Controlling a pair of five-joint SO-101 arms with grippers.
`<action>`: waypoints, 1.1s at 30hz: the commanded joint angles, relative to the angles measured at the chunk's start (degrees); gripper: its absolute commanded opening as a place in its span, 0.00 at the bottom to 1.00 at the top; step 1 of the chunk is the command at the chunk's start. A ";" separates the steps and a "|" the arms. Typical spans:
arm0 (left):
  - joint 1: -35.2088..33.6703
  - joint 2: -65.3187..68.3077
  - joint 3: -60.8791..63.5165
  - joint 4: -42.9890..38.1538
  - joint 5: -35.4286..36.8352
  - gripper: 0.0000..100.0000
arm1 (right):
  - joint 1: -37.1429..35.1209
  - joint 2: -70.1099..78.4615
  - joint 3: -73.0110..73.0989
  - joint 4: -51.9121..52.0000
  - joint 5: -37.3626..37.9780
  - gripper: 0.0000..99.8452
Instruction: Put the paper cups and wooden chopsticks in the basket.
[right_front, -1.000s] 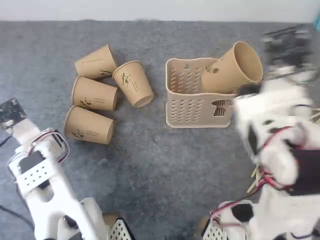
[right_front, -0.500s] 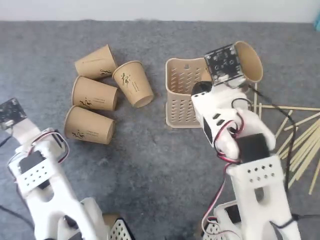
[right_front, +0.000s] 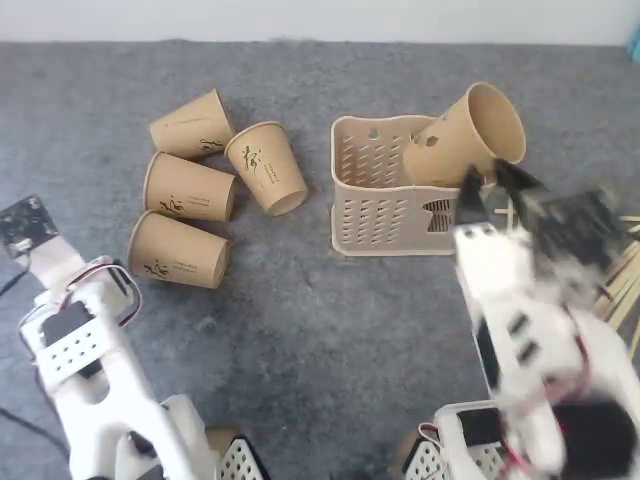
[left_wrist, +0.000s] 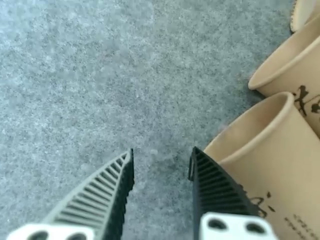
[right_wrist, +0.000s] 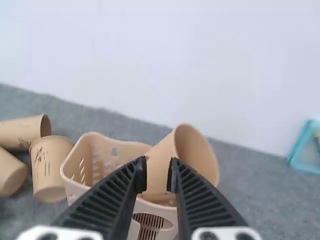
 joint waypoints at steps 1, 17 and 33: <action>0.53 -1.85 -0.48 -1.67 -0.18 0.17 | 5.76 2.86 -7.03 5.32 -6.07 0.09; 0.53 -1.49 -0.84 -1.32 0.00 0.18 | 16.04 40.31 -31.65 19.56 -24.18 0.19; 0.62 -1.49 -0.75 -1.58 -0.18 0.18 | 15.52 54.99 -34.11 11.65 -25.93 0.19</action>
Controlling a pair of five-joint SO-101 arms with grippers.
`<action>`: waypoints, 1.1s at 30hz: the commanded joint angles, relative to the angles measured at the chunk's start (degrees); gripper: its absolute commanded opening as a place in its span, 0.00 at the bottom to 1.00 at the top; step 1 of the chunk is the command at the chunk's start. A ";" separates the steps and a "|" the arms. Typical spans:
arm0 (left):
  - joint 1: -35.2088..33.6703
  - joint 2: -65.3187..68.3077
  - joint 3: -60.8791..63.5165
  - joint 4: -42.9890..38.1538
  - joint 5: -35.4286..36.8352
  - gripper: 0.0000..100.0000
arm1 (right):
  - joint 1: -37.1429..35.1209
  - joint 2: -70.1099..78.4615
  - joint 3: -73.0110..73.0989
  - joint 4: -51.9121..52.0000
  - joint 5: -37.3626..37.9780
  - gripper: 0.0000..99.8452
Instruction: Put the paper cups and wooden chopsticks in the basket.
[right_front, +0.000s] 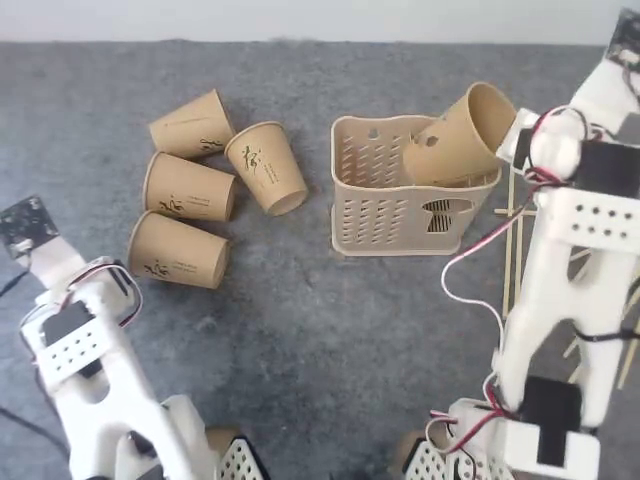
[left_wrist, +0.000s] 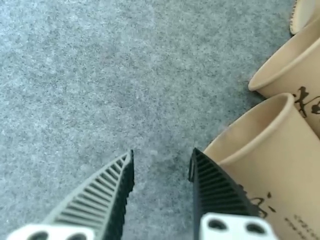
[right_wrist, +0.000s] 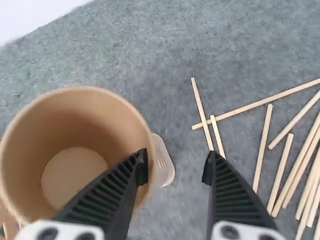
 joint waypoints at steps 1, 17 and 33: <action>0.62 -1.49 -0.75 -1.67 -0.18 0.18 | -0.40 0.31 -2.64 -2.86 -0.79 0.19; 0.62 -1.49 -0.75 -1.67 -0.18 0.18 | 0.22 4.09 -2.90 -3.47 -0.35 0.01; 0.62 -1.49 -0.66 -1.67 -0.18 0.18 | 0.04 -13.58 -2.90 -8.31 14.33 0.01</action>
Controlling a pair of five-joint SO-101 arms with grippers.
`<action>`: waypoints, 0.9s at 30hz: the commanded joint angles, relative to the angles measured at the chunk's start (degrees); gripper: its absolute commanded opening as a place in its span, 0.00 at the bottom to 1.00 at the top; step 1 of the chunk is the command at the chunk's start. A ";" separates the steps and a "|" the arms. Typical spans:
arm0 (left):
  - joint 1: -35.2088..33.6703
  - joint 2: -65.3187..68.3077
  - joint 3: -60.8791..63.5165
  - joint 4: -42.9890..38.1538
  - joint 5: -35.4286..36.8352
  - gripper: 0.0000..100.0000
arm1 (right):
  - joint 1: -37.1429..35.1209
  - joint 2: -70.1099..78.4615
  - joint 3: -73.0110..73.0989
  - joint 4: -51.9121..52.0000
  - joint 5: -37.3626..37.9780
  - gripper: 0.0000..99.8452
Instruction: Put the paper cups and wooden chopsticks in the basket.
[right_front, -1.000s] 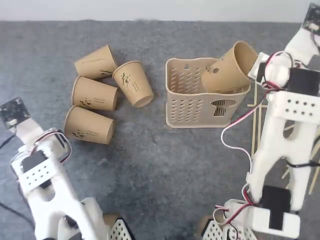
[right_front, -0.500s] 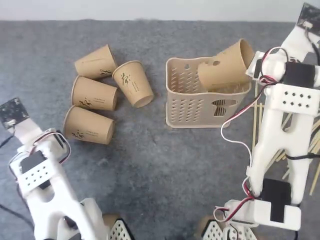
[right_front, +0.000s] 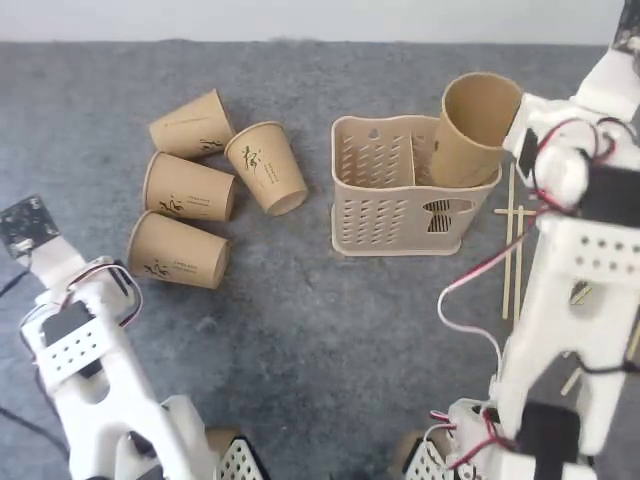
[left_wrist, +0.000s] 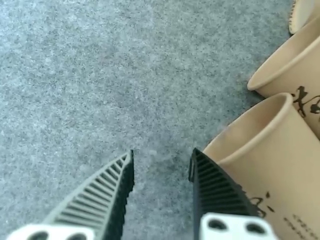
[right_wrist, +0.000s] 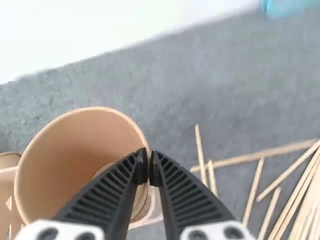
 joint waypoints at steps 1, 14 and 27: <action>0.44 -1.49 -0.66 -1.67 -0.18 0.18 | 0.31 -4.97 -2.90 -2.24 4.22 0.01; 0.44 -1.49 -0.66 -1.67 -0.18 0.18 | -0.04 1.19 -2.64 -2.77 5.80 0.01; 0.44 -1.49 -0.66 -1.67 -0.18 0.18 | -2.86 4.88 -2.55 -1.27 5.80 0.08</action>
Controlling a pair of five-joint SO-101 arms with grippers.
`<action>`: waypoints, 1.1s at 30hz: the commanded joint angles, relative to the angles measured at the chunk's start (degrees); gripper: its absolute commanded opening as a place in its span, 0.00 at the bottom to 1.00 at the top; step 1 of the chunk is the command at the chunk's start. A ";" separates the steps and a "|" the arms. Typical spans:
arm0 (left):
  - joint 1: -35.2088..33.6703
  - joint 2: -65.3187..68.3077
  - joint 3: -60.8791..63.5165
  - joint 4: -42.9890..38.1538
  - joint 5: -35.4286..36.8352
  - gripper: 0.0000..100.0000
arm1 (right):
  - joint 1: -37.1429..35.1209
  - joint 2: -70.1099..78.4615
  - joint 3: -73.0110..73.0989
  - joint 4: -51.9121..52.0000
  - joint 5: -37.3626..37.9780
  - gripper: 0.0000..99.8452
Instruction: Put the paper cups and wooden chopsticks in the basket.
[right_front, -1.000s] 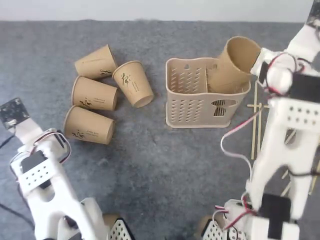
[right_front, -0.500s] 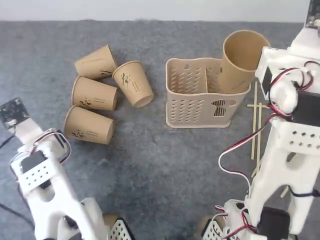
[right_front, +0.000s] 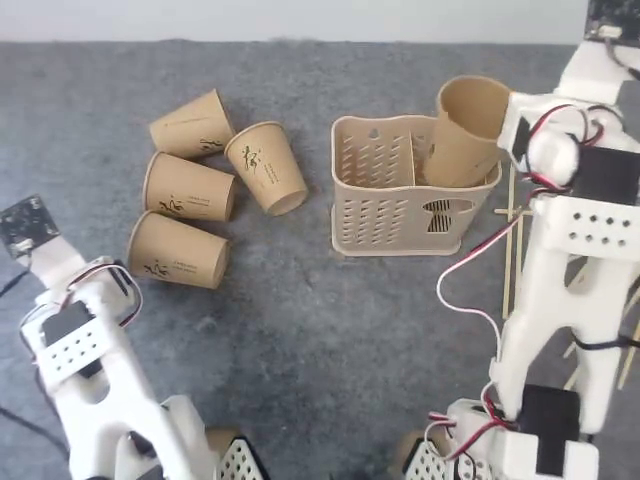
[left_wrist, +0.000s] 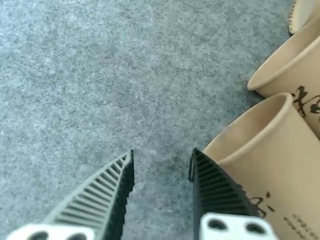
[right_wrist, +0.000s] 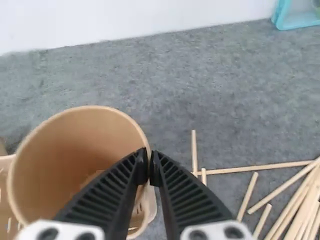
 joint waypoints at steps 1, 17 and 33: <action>0.44 -1.49 -0.66 -1.67 -0.18 0.18 | -0.75 -1.89 -2.55 1.19 0.88 0.13; 2.64 -0.44 -4.44 -3.16 6.42 0.18 | 2.95 -23.96 5.01 22.46 1.05 0.28; 8.09 44.48 -44.26 19.16 6.51 0.17 | 31.25 -70.20 62.51 2.95 15.47 0.25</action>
